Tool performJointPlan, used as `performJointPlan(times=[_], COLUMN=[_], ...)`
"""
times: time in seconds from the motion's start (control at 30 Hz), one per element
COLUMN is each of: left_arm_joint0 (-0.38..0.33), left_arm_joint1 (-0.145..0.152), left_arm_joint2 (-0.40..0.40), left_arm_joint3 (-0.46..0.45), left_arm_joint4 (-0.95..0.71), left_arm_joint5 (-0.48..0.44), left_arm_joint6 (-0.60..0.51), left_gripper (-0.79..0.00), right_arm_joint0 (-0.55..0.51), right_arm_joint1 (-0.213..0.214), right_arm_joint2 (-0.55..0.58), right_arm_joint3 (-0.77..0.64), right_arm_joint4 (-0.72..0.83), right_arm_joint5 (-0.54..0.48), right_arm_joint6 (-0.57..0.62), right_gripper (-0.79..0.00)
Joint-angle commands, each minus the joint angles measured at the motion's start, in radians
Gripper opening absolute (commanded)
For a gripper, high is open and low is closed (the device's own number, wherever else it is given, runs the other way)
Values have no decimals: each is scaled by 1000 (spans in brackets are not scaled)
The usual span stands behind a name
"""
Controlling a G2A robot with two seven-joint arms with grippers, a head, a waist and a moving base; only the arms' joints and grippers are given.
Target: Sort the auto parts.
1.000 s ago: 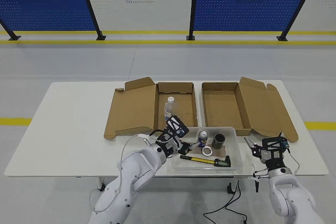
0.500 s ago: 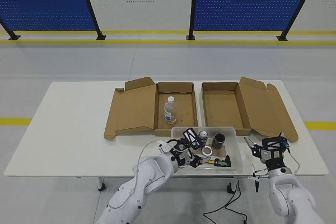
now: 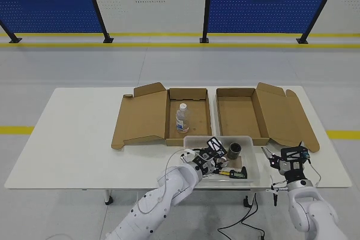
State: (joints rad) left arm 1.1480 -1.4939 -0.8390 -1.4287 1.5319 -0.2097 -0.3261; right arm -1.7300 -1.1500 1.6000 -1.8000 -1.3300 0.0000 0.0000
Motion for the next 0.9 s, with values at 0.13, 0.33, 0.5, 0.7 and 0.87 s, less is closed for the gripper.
performJointPlan(times=[0.13, 0.33, 0.5, 0.7, 0.87], left_arm_joint0=[-55, -96, -120, -141, -154], left_arm_joint1=[-20, -37, -49, -62, -71], left_arm_joint2=[24, 40, 53, 63, 79], left_arm_joint3=[98, 172, 217, 260, 285], left_arm_joint4=[-6, -27, -38, -45, -43], left_arm_joint5=[61, 85, 103, 115, 109], left_arm_joint6=[18, 31, 40, 50, 52], left_gripper=[-379, -339, -345, -339, -271], right_arm_joint0=[0, 0, 0, 0, 0], right_arm_joint1=[0, 0, 0, 0, 0], right_arm_joint2=[0, 0, 0, 0, 0], right_arm_joint3=[0, 0, 0, 0, 0], right_arm_joint4=[0, 0, 0, 0, 0], right_arm_joint5=[0, 0, 0, 0, 0], right_arm_joint6=[0, 0, 0, 0, 0], right_gripper=[0, 0, 0, 0, 0])
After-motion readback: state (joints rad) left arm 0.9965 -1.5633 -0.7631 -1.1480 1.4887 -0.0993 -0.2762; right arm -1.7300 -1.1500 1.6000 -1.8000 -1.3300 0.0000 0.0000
